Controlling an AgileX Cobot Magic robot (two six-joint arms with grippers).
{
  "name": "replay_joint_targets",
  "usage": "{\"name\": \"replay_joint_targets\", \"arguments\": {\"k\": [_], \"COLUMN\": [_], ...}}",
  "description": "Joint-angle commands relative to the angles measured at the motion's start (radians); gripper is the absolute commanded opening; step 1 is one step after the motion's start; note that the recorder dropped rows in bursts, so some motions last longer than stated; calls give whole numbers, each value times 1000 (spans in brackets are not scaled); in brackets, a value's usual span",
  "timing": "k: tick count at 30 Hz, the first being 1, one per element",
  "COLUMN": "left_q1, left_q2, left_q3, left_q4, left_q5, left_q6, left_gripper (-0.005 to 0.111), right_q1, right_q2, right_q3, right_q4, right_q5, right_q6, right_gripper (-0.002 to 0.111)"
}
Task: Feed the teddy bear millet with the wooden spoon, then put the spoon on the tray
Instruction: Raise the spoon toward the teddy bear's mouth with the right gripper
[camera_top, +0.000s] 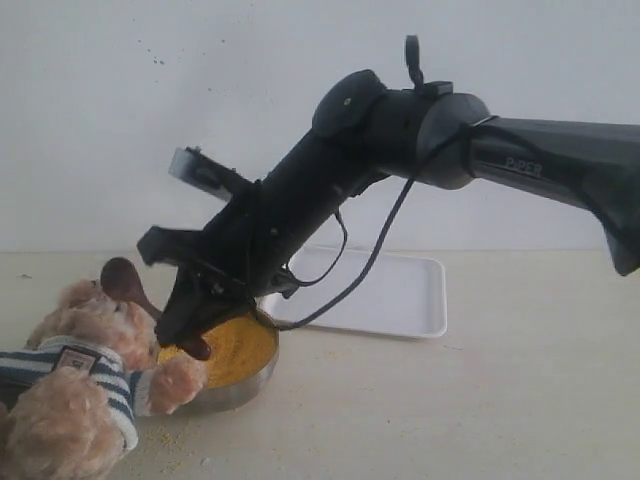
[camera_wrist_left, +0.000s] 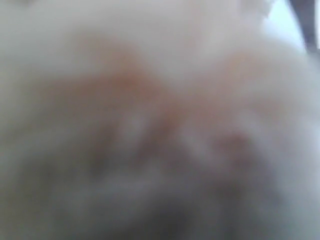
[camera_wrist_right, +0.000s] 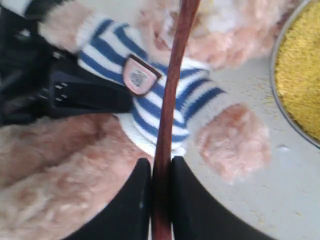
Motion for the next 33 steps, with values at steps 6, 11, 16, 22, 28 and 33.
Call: {"name": "replay_joint_targets", "arguments": {"k": [6, 11, 16, 22, 28, 33], "left_q1": [-2, -2, -2, -2, -2, -2], "left_q2": [-2, -2, -2, -2, -2, -2], "left_q3": [2, 2, 2, 2, 2, 2], "left_q4": [-54, -52, -52, -55, -55, -55], "left_q5": [77, 77, 67, 50, 48, 46], "left_q6": [63, 70, 77, 77, 77, 89], "left_gripper": [4, 4, 4, 4, 4, 4], "right_q1": [85, 91, 91, 91, 91, 89], "right_q2": [-15, -19, -40, -74, -86, -86], "right_q3": [-4, -4, -4, -4, -4, -4], "right_q4": [-173, -204, -302, -372, -376, -422], "right_q5": [4, 4, 4, 4, 4, 4], "right_q6": [-76, -115, -125, -122, -126, -79], "right_gripper": [0, 0, 0, 0, 0, 0]}}
